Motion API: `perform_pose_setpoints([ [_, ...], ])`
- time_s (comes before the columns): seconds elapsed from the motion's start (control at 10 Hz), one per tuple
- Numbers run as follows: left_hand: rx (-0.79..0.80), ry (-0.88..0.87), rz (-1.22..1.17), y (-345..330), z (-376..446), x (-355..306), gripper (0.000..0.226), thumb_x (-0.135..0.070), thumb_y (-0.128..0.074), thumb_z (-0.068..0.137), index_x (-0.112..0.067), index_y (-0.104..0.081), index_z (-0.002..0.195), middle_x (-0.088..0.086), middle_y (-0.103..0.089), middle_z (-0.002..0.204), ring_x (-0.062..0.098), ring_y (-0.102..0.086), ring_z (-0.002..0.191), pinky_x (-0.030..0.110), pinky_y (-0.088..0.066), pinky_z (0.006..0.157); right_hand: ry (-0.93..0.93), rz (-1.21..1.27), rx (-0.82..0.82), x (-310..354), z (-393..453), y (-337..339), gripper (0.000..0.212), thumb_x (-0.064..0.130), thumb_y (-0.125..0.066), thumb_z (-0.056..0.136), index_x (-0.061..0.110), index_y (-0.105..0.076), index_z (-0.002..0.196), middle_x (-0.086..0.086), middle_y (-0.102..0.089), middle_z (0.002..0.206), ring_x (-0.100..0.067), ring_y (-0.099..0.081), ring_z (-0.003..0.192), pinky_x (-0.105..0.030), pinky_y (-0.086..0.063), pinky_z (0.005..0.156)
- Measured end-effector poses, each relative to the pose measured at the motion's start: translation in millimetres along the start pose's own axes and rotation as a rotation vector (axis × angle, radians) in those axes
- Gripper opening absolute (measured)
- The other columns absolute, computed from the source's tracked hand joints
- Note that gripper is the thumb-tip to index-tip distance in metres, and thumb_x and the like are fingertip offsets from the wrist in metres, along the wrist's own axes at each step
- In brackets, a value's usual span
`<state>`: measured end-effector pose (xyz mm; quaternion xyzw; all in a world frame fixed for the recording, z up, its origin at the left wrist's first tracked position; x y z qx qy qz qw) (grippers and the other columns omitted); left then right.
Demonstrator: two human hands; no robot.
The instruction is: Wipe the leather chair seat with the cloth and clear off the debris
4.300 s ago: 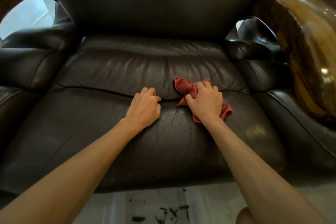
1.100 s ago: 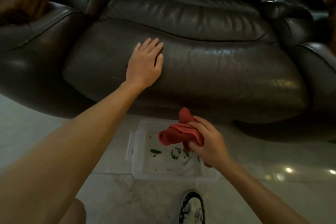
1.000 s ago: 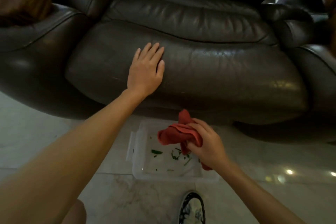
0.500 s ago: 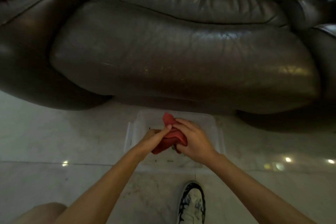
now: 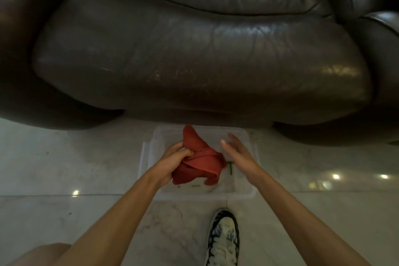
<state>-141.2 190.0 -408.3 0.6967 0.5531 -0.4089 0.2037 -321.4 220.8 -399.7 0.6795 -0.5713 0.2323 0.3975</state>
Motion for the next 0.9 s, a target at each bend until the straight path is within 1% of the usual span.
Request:
perform_pose_setpoints([
  [0.1, 0.020, 0.015, -0.046, -1.9, 4.7, 7.8, 0.030, -0.001, -0.049, 0.084, -0.014, -0.063, 0.107, 0.014, -0.067, 0.096, 0.023, -0.063, 0.083, 0.033, -0.051, 0.076, -0.299, 0.232, 0.222, -51.9, -1.1, -21.1, 0.072, 0.067, -0.049, 0.075, 0.014, -0.057, 0.123, -0.012, -0.067, 0.115, -0.028, -0.063, 0.103, -0.039, -0.053, 0.084],
  [0.2, 0.041, 0.044, -0.070, -4.0, 11.3, 17.0, 0.031, 0.000, -0.050, 0.084, -0.017, -0.064, 0.105, 0.012, -0.068, 0.096, 0.022, -0.064, 0.083, 0.033, -0.052, 0.077, -0.291, 0.552, 0.321, -62.0, 2.1, -46.3, 0.045, 0.043, -0.056, 0.086, 0.014, -0.061, 0.120, -0.015, -0.067, 0.115, -0.029, -0.065, 0.103, -0.036, -0.056, 0.075],
  [0.3, -0.002, 0.051, -0.010, 7.1, 21.7, 23.7, 0.031, 0.000, -0.056, 0.082, -0.015, -0.064, 0.108, 0.011, -0.069, 0.100, 0.024, -0.065, 0.091, 0.033, -0.053, 0.081, -0.189, 0.668, 0.179, -56.9, 23.0, -39.1, 0.041, 0.015, -0.062, 0.085, 0.008, -0.056, 0.125, -0.017, -0.065, 0.117, -0.029, -0.064, 0.105, -0.037, -0.053, 0.085],
  [0.4, -0.061, 0.062, 0.009, 20.4, 32.4, 33.0, 0.027, 0.000, -0.058, 0.081, -0.018, -0.066, 0.100, 0.005, -0.070, 0.093, 0.017, -0.065, 0.084, 0.024, -0.054, 0.066, -0.138, 0.610, 0.057, -58.1, 42.5, -24.1, 0.045, 0.010, -0.068, 0.080, 0.009, -0.055, 0.123, -0.013, -0.066, 0.115, -0.026, -0.066, 0.100, -0.034, -0.056, 0.079],
  [0.5, -0.182, 0.122, 0.112, 31.6, 48.4, 49.6, 0.022, 0.003, -0.056, 0.081, -0.016, -0.066, 0.083, 0.008, -0.067, 0.088, 0.020, -0.063, 0.079, 0.034, -0.055, 0.076, -0.157, 0.454, -0.049, -70.7, 54.0, -18.4, 0.042, 0.006, -0.068, 0.080, 0.008, -0.055, 0.120, -0.007, -0.067, 0.105, -0.021, -0.066, 0.091, -0.026, -0.057, 0.071],
  [0.6, -0.260, 0.236, 0.492, 40.6, 60.1, 67.1, 0.011, -0.003, -0.056, 0.078, -0.009, -0.064, 0.074, 0.007, -0.063, 0.080, 0.016, -0.057, 0.068, 0.024, -0.048, 0.062, -0.149, 0.020, -0.037, -84.4, 61.7, -21.4, 0.040, 0.007, -0.065, 0.083, 0.009, -0.054, 0.121, -0.001, -0.064, 0.103, -0.012, -0.060, 0.085, -0.008, -0.048, 0.060],
  [0.7, -0.284, 0.253, 0.642, 44.1, 64.8, 71.1, 0.009, -0.006, -0.056, 0.082, -0.010, -0.064, 0.085, 0.007, -0.065, 0.093, 0.018, -0.060, 0.082, 0.024, -0.047, 0.069, -0.124, -0.226, -0.063, -90.0, 67.3, -18.7, 0.046, 0.011, -0.061, 0.084, 0.010, -0.049, 0.128, -0.009, -0.061, 0.122, -0.024, -0.059, 0.105, -0.028, -0.049, 0.090],
  [0.8, -0.266, 0.233, 0.722, 41.1, 63.0, 64.2, 0.012, -0.011, -0.055, 0.084, -0.008, -0.064, 0.092, 0.010, -0.067, 0.105, 0.019, -0.060, 0.090, 0.023, -0.045, 0.075, -0.062, -0.254, -0.093, -72.6, 53.4, -15.4, 0.044, 0.008, -0.059, 0.085, 0.007, -0.048, 0.128, -0.014, -0.059, 0.126, -0.028, -0.057, 0.111, -0.037, -0.044, 0.098],
  [0.9, -0.253, 0.208, 0.755, 34.3, 40.8, 46.2, 0.014, -0.021, -0.053, 0.087, -0.014, -0.063, 0.094, 0.008, -0.066, 0.109, 0.014, -0.055, 0.085, 0.019, -0.040, 0.071, -0.047, -0.284, -0.011, -43.9, 33.9, -16.9, 0.048, 0.011, -0.060, 0.087, 0.004, -0.044, 0.132, -0.016, -0.056, 0.128, -0.029, -0.055, 0.114, -0.038, -0.042, 0.101],
])
Point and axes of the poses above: each hand's wrist, its own z-axis towards the middle knuckle, its own y-axis out of the back of the hand, x = y × z, the point moved 8 cm from there along z, towards the middle knuckle
